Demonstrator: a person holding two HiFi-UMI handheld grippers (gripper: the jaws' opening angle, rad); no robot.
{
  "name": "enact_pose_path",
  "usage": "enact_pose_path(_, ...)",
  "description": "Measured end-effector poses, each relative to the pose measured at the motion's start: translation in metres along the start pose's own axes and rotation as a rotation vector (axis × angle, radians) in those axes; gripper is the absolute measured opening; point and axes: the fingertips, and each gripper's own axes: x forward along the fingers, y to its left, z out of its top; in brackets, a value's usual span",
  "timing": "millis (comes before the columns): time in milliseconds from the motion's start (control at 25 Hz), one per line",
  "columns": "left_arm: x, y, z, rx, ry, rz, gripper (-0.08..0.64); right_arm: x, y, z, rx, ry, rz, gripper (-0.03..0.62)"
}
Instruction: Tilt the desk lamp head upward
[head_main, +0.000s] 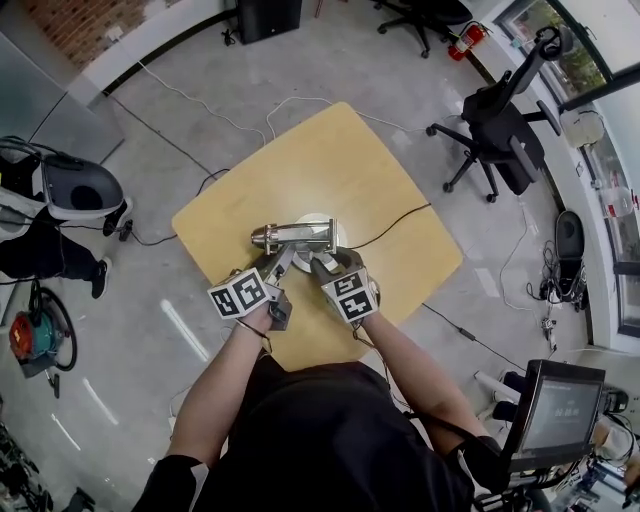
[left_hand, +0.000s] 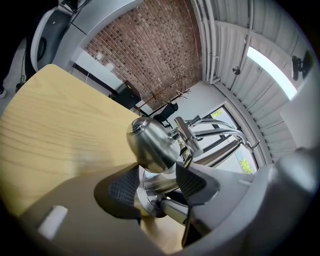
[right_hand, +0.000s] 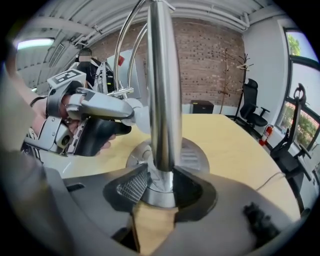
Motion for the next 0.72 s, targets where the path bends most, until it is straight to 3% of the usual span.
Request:
enact_pose_path(440,-0.008,-0.006,0.014,0.065,-0.008,0.045,0.233,0.002,-0.006,-0.001,-0.008,0.003,0.001,0.167)
enact_pose_path(720,-0.022,-0.011,0.029,0.152,-0.027,0.091,0.233,-0.001,-0.011,-0.001,0.000,0.009,0.007,0.167)
